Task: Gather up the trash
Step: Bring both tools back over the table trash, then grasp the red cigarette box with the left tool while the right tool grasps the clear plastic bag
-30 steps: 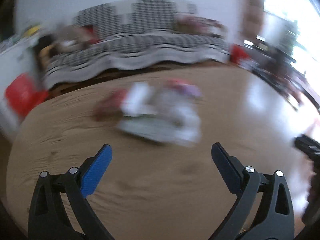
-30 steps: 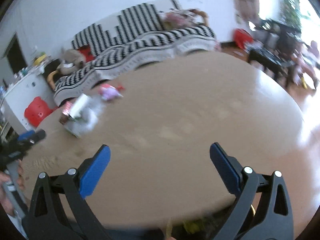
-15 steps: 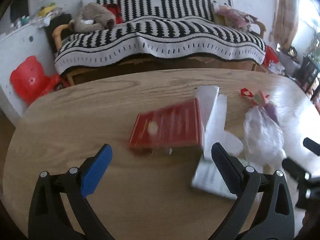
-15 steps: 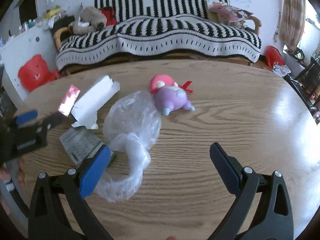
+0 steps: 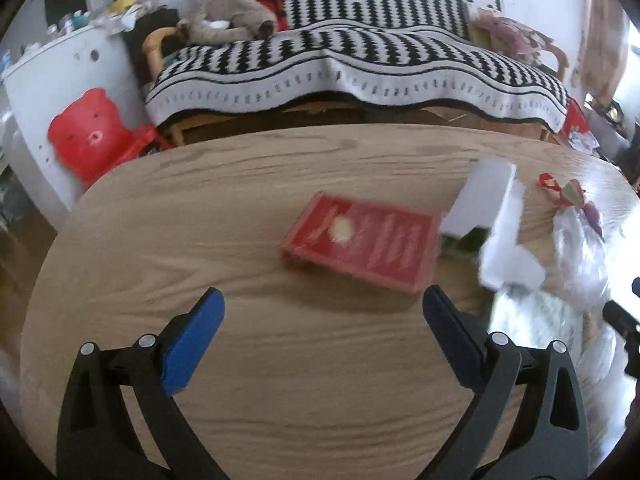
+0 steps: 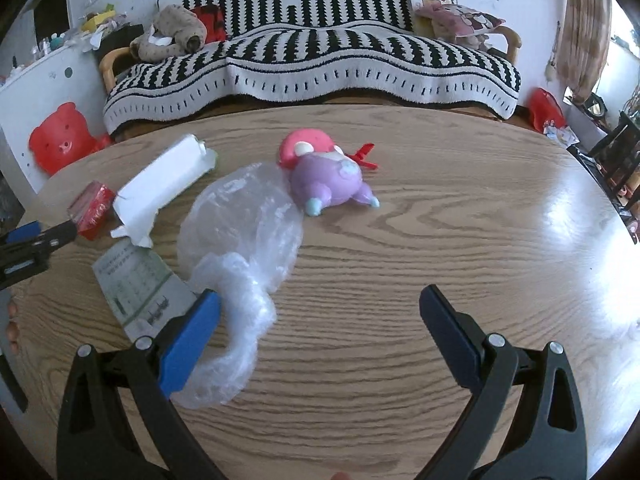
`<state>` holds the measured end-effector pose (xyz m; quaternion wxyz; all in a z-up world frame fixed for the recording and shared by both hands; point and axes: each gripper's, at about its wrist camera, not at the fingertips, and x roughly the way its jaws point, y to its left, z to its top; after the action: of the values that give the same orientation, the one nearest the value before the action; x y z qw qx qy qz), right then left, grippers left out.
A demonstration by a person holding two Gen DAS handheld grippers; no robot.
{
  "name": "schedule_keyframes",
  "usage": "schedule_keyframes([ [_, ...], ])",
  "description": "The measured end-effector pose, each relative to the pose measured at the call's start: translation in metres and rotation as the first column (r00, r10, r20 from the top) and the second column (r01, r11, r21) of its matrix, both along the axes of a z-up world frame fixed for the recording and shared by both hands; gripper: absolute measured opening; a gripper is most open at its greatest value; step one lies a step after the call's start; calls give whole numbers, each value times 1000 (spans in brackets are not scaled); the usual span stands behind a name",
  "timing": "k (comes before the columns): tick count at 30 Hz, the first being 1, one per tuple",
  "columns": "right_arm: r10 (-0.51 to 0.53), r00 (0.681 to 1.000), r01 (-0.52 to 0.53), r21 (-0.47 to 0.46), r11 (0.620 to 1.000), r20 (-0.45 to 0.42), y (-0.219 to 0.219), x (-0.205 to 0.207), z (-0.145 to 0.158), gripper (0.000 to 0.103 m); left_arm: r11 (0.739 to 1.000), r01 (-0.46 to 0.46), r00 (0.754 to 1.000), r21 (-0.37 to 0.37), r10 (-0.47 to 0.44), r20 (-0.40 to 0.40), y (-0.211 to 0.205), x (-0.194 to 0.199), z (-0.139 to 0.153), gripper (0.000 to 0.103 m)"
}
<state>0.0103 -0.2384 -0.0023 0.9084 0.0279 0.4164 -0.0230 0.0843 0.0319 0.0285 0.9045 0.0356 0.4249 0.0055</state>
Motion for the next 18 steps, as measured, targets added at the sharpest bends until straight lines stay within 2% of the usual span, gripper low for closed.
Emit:
schedule_keyframes([
  [3, -7, 1000, 8, 18, 1000, -12, -5, -1, -2, 96, 1000, -27, 1000, 5, 27, -5, 13, -7, 1, 96],
  [6, -14, 1000, 14, 16, 1000, -17, -4, 0, -2, 96, 998, -21, 1000, -52, 21, -2, 6, -7, 3, 96],
  [9, -32, 999, 32, -5, 999, -18, -2, 1, -3, 96, 1000, 12, 1000, 7, -12, 6, -20, 3, 0, 96],
  [12, -40, 999, 39, -15, 999, -22, -1, 1, -5, 96, 999, 5, 1000, 42, -4, -14, -29, 19, -12, 96],
  [15, -41, 999, 40, -25, 999, -27, -2, 1, -8, 96, 998, -33, 998, 59, 36, -53, -19, 28, -24, 96],
  [18, -40, 999, 40, -28, 999, -35, -5, 2, -11, 96, 994, -75, 995, 75, 79, -52, 6, 23, -23, 96],
])
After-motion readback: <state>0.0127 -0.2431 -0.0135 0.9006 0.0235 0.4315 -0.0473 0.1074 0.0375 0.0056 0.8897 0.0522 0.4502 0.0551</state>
